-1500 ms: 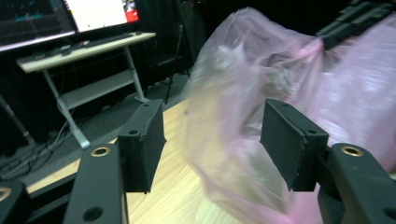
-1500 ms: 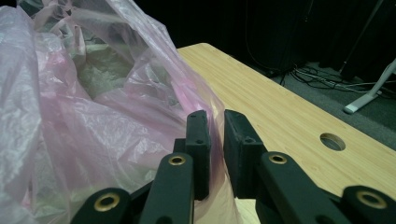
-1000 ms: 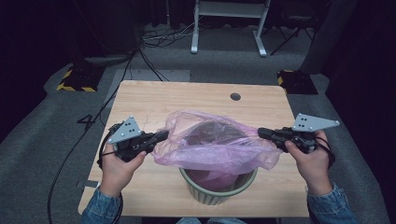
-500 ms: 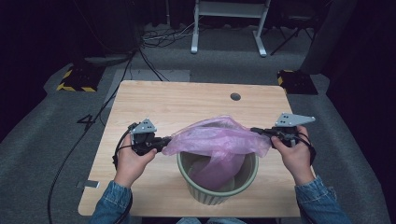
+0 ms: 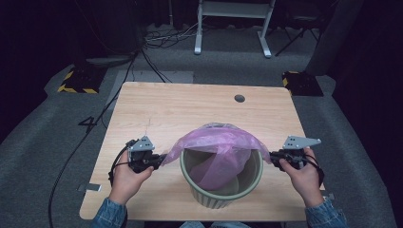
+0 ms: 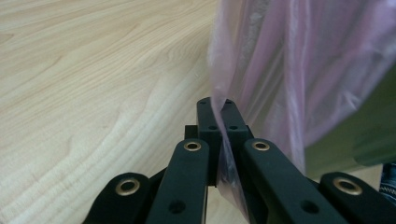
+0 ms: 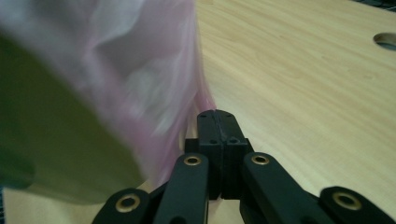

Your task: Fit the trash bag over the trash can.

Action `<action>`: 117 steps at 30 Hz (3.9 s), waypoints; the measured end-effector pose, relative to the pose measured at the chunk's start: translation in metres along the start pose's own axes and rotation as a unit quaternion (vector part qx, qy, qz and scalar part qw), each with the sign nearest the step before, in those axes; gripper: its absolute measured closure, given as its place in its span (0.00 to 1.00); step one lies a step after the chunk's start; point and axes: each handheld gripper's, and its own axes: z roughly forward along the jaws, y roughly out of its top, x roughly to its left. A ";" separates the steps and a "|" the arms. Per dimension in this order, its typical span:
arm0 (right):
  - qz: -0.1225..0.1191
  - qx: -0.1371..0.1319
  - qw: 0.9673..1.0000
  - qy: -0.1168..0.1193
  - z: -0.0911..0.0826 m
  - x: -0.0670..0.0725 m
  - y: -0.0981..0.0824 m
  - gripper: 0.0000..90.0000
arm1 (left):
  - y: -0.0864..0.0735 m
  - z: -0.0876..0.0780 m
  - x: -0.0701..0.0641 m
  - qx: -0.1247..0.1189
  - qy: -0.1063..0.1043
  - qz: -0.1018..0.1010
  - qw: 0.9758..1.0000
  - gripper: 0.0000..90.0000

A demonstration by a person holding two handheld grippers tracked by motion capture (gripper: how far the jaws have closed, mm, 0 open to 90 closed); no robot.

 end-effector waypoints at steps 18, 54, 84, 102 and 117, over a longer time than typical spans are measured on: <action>0.041 -0.123 0.990 -0.062 -0.052 -0.010 0.001 0.41 | -0.001 -0.059 -0.018 -0.133 0.044 0.015 0.990 0.42; -0.087 -0.085 0.992 -0.016 -0.070 0.044 0.047 0.33 | 0.021 -0.063 -0.065 -0.139 0.021 0.059 0.988 0.36; -0.149 0.055 0.975 0.158 -0.043 0.106 -0.034 1.00 | -0.025 -0.033 -0.093 -0.102 -0.146 0.132 0.975 1.00; -0.072 0.093 0.987 0.108 -0.031 0.076 -0.081 0.67 | -0.053 -0.030 -0.063 -0.009 -0.068 0.068 0.995 0.58; -0.076 -0.007 0.993 0.092 -0.082 0.079 -0.057 0.29 | -0.024 -0.044 -0.073 -0.055 -0.038 0.089 0.994 0.30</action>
